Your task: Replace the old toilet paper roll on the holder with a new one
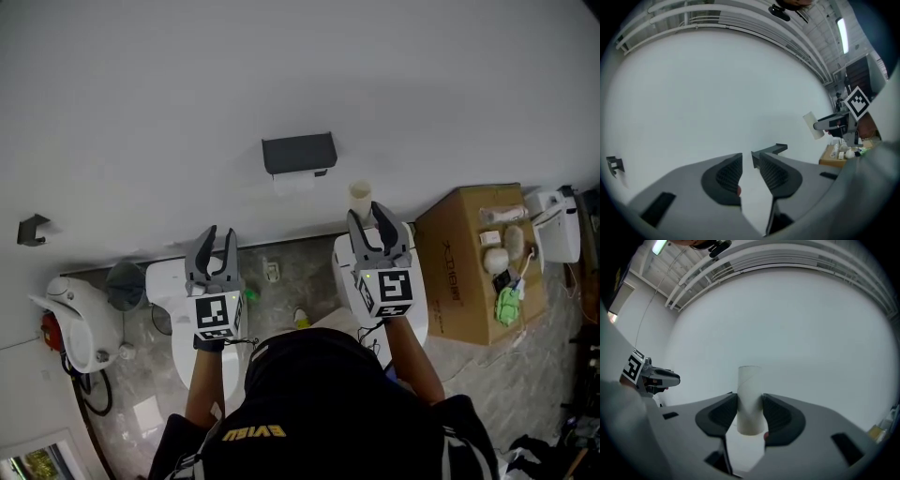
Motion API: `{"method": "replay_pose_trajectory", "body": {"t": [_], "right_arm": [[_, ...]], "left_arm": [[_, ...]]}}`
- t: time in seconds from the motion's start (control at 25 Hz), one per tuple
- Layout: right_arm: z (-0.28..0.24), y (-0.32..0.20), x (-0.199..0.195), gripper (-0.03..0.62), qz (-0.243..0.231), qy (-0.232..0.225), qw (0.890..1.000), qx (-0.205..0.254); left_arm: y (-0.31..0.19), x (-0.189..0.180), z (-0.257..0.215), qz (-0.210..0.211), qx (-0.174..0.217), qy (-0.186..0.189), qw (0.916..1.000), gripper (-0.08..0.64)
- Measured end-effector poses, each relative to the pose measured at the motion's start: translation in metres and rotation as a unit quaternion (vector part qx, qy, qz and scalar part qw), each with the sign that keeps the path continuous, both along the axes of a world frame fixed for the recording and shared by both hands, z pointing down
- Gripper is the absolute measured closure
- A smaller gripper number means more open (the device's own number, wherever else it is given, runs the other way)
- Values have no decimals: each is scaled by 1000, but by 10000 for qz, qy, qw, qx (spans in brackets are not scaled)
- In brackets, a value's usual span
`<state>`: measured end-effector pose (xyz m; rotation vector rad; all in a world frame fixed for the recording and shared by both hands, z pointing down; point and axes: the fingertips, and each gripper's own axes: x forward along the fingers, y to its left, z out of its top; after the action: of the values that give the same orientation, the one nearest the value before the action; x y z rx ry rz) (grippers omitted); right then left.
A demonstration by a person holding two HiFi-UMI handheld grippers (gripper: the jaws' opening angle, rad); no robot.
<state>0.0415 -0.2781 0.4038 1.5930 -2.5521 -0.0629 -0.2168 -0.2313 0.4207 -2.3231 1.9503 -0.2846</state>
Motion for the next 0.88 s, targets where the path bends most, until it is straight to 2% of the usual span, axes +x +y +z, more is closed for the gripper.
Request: {"method": "replay_pose_trajectory", "body": {"t": [0.12, 0.24, 0.44, 0.88], "right_arm": [[-2, 3, -1, 420, -38, -15, 10000, 9], [-5, 3, -1, 420, -51, -11, 10000, 17], [-8, 2, 0, 420, 10, -44, 10000, 30], [-14, -1, 3, 420, 17, -59, 9999, 79]], "left_arm": [[1, 5, -7, 67, 151, -1, 9999, 484], [2, 5, -13, 64, 263, 151, 9995, 531], [4, -2, -14, 24, 297, 317, 9991, 548], [4, -5, -13, -2, 288, 354, 9990, 548]]}}
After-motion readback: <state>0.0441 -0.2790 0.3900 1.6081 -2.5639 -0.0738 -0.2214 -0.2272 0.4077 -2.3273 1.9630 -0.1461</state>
